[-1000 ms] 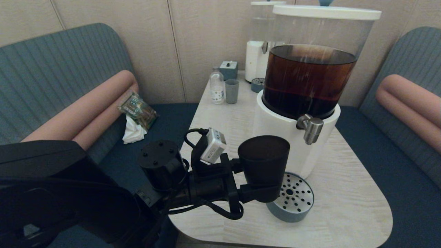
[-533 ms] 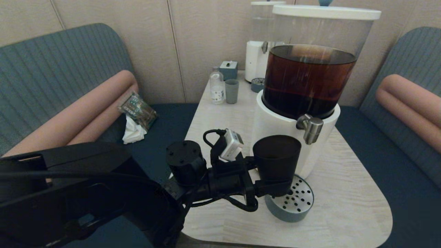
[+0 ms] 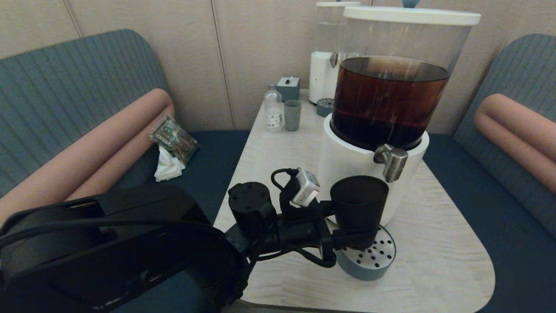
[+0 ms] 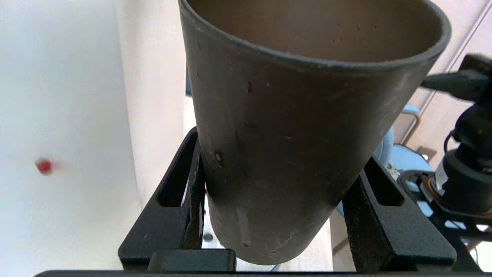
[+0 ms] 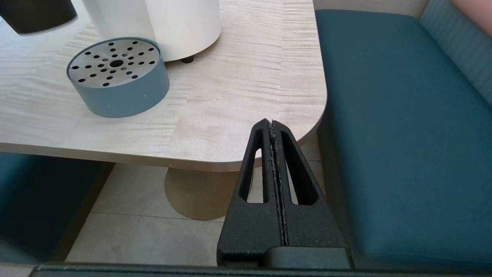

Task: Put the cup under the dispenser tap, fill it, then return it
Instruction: Place it under the water dispenser

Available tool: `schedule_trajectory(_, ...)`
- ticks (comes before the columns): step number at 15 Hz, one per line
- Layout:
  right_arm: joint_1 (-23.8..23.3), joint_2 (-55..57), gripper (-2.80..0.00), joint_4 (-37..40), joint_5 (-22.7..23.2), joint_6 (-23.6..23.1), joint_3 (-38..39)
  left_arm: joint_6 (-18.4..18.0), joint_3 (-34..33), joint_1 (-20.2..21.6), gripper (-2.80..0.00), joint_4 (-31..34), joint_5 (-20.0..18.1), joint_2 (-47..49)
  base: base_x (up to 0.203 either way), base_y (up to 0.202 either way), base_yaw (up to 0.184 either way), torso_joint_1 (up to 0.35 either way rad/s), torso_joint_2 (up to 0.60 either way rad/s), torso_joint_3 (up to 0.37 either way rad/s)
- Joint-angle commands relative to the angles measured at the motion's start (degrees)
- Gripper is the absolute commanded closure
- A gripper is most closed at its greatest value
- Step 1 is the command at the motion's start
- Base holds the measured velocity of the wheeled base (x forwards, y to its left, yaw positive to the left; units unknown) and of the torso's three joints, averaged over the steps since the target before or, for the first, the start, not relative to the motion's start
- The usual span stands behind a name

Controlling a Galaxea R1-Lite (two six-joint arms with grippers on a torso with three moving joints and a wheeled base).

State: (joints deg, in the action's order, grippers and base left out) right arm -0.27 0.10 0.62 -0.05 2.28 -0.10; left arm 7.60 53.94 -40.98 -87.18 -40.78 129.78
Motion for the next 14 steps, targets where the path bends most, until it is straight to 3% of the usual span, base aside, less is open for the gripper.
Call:
schedule_trajectory(1,0.0,0.08,0.0,-0.01,-0.03,0.01,0.01,0.04,0.75,0.03,0.0,-0.48,-0.24,2.09,0.0,0.0,0.0,0.0,0.0,0.0)
schedule_trajectory(7,0.0,0.02,0.0,-0.01,0.02,0.01,0.01,0.23,5.51,-0.05,0.0,-0.48,0.92,5.83,0.0,0.0,0.0,0.0,0.0,0.0)
schedule_trajectory(14,0.0,0.08,0.0,-0.01,0.05,0.01,0.01,-1.1,6.38,-0.5,0.0,-0.48,2.99,7.92,0.0,0.0,0.0,0.0,0.0,0.0)
